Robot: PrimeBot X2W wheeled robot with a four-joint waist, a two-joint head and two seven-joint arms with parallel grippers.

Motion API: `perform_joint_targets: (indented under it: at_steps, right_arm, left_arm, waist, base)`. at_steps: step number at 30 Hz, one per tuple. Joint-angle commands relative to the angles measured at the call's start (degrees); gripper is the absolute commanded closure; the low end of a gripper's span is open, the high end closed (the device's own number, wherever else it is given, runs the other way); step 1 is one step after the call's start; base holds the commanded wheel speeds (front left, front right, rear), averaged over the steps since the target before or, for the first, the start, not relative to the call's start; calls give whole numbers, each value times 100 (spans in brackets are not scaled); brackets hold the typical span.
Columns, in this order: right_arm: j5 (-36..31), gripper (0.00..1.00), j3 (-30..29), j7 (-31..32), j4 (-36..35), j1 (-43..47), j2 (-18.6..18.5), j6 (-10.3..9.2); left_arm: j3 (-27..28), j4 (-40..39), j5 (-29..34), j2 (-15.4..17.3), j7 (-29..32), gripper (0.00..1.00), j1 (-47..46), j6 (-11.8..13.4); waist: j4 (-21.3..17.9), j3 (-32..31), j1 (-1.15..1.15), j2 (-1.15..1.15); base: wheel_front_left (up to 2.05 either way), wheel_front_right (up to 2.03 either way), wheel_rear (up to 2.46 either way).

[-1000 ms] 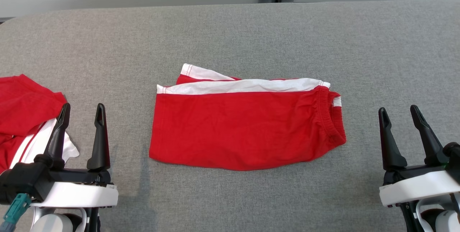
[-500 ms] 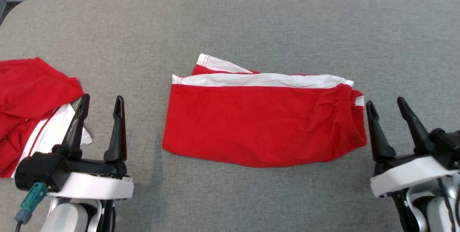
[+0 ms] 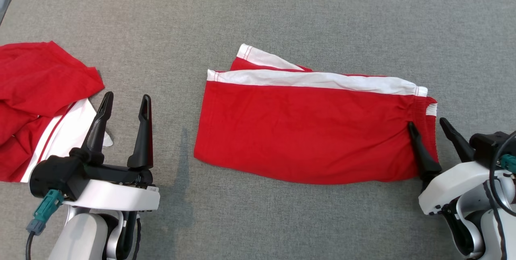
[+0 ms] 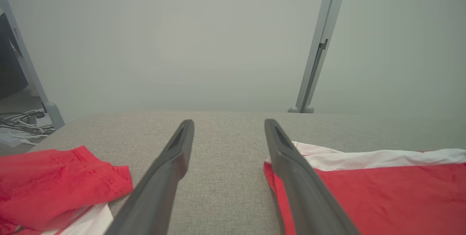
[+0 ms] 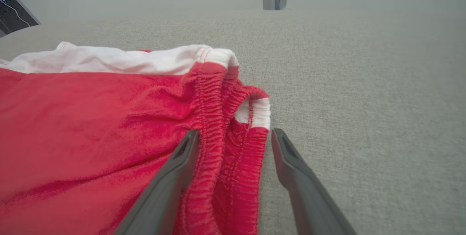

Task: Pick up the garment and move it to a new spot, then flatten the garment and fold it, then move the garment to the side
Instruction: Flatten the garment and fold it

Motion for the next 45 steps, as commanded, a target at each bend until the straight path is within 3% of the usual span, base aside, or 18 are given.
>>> perform_joint_targets:
  at_steps: [1,9,15,16,17,19,20,26,34,39,45]
  right_arm:
    - [-2,0,-95,35,-8,-14,-47,1]
    - [245,0,-45,141,296,-101,-47,1]
    - [609,0,372,328,689,-269,-108,7]
    - [678,9,460,341,705,-293,-133,8]
    - [738,36,514,331,719,-319,-147,8]
    - [840,71,629,333,737,-365,-201,8]
    - [883,100,679,323,747,-389,-240,8]
    - [1327,100,881,320,722,-385,-388,4]
    - [1836,100,314,297,628,-85,-669,-14]
    - [2197,100,38,386,444,-3,-711,-11]
    - [3166,100,180,876,-164,-64,-534,2]
  left_arm:
    - [57,29,17,-24,-19,0,-85,-47]
    - [141,103,112,-80,-20,0,-189,-167]
    - [223,165,161,-128,-20,0,-261,-247]
    - [239,173,175,-135,-19,0,-263,-247]
    - [253,180,188,-142,-19,0,-262,-248]
    - [276,192,187,-159,-19,0,-263,-279]
    - [291,201,194,-160,-19,0,-262,-295]
    - [378,218,253,-170,-19,0,-251,-327]
    - [437,222,267,-191,-19,0,-191,-352]
    - [474,203,283,-181,-19,0,-139,-352]
    - [480,216,294,-181,-19,0,-94,-346]
  waist:
    - [-23,34,0,0]
    - [-70,142,0,0]
    - [-115,213,0,0]
    - [-127,219,0,0]
    - [-140,223,0,0]
    - [-166,234,0,0]
    - [-179,231,0,0]
    - [-286,197,0,0]
    - [-386,134,0,0]
    - [-437,85,0,0]
    - [-471,17,0,0]
  base:
    - [0,0,0]
    - [0,0,0]
    - [0,0,0]
    - [0,0,0]
    - [0,0,0]
    - [0,0,0]
    - [0,0,0]
    - [0,0,0]
    - [0,0,0]
    - [0,0,0]
    - [0,0,0]
